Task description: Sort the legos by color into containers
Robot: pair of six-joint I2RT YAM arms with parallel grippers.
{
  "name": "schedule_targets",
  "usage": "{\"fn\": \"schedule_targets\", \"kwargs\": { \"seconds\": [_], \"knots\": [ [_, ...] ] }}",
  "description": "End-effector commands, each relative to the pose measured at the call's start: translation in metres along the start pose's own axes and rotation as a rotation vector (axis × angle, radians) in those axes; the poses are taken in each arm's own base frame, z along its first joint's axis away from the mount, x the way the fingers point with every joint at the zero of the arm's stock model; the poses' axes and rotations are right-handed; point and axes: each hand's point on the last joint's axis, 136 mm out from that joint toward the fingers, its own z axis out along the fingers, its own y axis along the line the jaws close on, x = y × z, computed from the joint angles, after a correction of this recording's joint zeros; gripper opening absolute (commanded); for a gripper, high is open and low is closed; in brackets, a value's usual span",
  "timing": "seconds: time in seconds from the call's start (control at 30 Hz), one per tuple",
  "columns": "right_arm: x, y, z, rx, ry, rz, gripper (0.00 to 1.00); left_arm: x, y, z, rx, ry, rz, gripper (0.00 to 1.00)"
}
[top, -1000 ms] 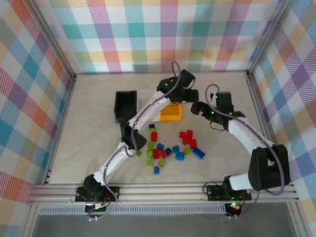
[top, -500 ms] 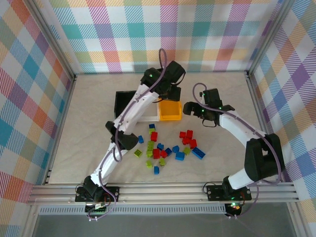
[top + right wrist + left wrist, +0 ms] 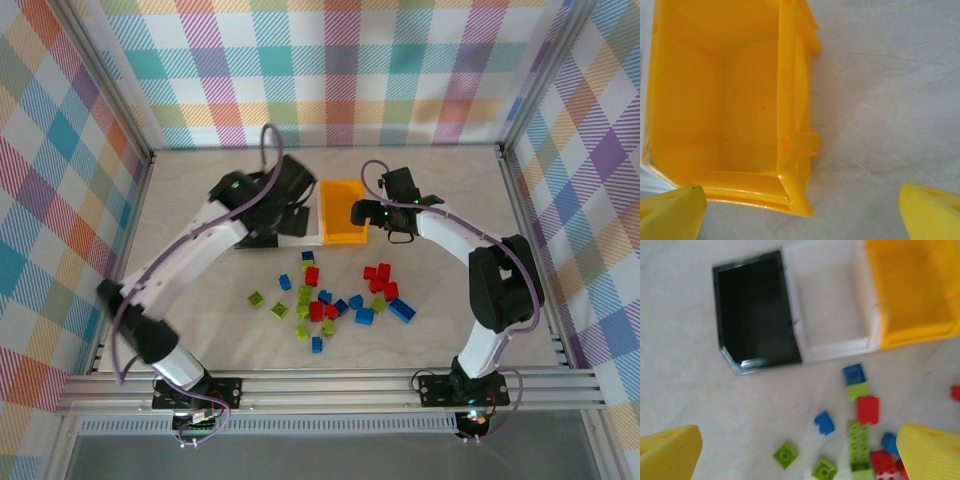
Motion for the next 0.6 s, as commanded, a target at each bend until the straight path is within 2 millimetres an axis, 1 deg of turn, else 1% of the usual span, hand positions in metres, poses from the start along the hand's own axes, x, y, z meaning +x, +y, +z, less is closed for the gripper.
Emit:
{"fn": "schedule_targets", "kwargs": {
  "seconds": [0.0, 0.1, 0.2, 0.3, 0.4, 0.57],
  "knots": [
    [-0.012, 0.002, 0.005, 0.028, 0.001, -0.036, 0.93, -0.001, 0.018, 0.004, 0.066, -0.115, -0.158, 1.00],
    [-0.014, 0.000, 0.014, 0.052, 0.024, -0.046, 0.87, 0.031, 0.037, 0.022, 0.068, -0.082, -0.226, 1.00],
    [-0.014, -0.002, 0.022, 0.083, 0.044, -0.055, 0.80, 0.051, 0.051, 0.026, 0.084, -0.091, -0.283, 1.00],
    [-0.014, -0.001, 0.028, 0.104, 0.057, -0.072, 0.74, 0.063, 0.058, 0.026, 0.105, -0.100, -0.314, 1.00],
    [-0.013, 0.001, 0.035, 0.137, 0.077, -0.095, 0.65, 0.071, 0.062, 0.027, 0.110, -0.096, -0.325, 1.00],
    [-0.011, 0.001, 0.041, 0.157, 0.092, -0.098, 0.49, 0.077, 0.066, 0.028, 0.110, -0.098, -0.328, 1.00]
  ]
}}
